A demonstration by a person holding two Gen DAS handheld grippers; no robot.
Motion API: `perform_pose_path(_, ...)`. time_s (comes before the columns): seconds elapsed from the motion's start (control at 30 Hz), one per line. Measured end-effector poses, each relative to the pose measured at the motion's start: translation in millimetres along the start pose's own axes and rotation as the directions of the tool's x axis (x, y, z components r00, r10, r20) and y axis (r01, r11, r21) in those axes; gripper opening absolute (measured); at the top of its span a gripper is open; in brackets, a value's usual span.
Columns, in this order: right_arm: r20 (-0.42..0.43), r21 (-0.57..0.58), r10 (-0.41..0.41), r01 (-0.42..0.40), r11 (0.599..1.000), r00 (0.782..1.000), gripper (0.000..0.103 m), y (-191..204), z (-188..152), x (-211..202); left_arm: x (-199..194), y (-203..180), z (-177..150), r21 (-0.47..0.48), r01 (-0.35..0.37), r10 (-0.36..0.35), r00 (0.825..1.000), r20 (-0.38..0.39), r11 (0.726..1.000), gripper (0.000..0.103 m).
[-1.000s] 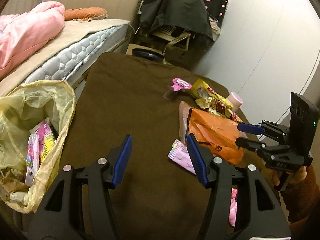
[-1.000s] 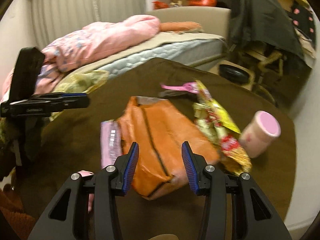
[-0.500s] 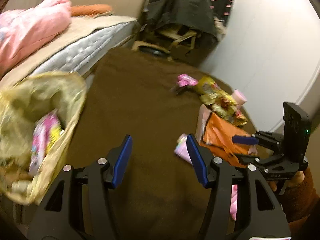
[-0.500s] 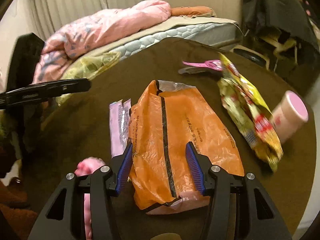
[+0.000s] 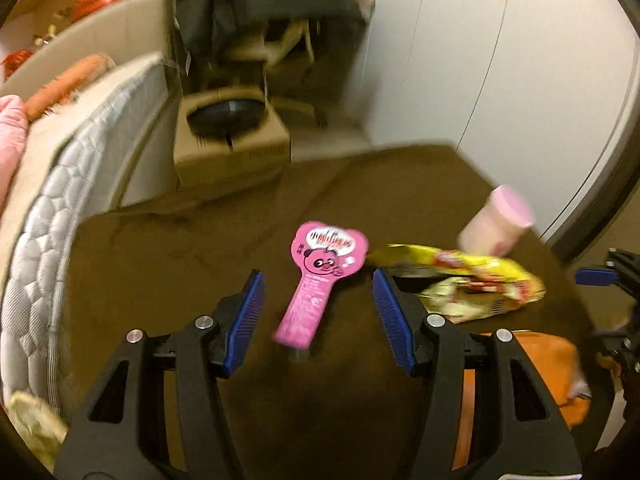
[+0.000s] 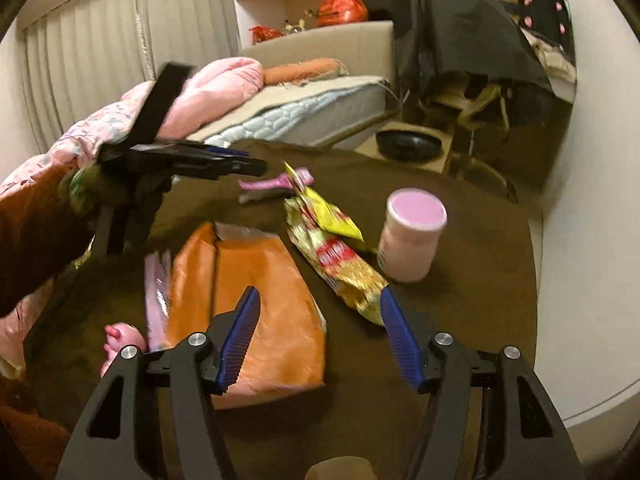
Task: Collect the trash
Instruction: 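Grasp the pink lollipop-shaped snack with the left tool while the right tool grasps a yellow Nabati wrapper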
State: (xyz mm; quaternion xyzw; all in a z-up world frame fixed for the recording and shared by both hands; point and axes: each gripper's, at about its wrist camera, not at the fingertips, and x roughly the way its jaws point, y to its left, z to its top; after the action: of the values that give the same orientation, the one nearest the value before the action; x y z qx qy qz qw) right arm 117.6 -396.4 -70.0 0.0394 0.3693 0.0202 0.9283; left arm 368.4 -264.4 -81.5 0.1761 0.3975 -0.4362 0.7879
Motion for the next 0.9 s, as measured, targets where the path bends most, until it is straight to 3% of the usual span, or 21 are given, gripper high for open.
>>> perform_pose_path(0.1,-0.026,-0.025,-0.025,0.025,0.999,0.999,0.058,-1.1,-3.4,9.5,26.4,-2.5,5.6,0.027,-0.032,0.034,0.996,-0.077,0.999,0.053)
perform_pose_path(0.17,-0.030,-0.037,-0.067,0.065,0.997,0.997,0.058,-0.4,-2.7,14.0,33.7,-3.7,5.4,0.027,-0.057,0.060,0.994,-0.095,0.998,0.029)
perform_pose_path(0.23,-0.020,-0.051,-0.106,0.105,0.993,0.994,0.058,0.8,0.0,17.0,30.5,-2.1,1.6,-0.005,-0.060,0.059,0.994,-0.091,0.998,0.019)
perform_pose_path(0.33,0.001,-0.052,-0.111,0.111,0.992,0.994,0.058,-0.6,6.1,22.6,11.6,4.4,-13.0,-0.094,-0.043,0.037,0.997,-0.072,0.995,0.019)
perform_pose_path(0.53,0.058,-0.074,-0.031,0.036,0.997,0.998,0.058,5.1,36.4,30.4,-40.6,1.8,-62.4,-0.205,-0.046,0.035,0.998,-0.057,0.978,0.019)
perform_pose_path(0.67,0.042,-0.112,-0.031,0.035,0.993,0.999,0.039,14.0,67.0,52.2,-60.3,-4.3,-95.8,-0.252,-0.087,0.068,0.994,-0.081,0.964,0.019)
perform_pose_path(0.73,0.018,-0.128,-0.039,0.041,0.991,0.999,0.037,15.8,78.6,67.9,-69.4,-7.5,-110.8,-0.254,-0.118,0.100,0.992,-0.081,0.960,0.019)
perform_pose_path(0.9,-0.100,-0.105,-0.026,0.016,0.994,0.995,0.021,14.7,84.7,102.7,-88.5,-8.7,-135.9,-0.299,-0.109,0.094,0.993,-0.065,0.948,0.019)
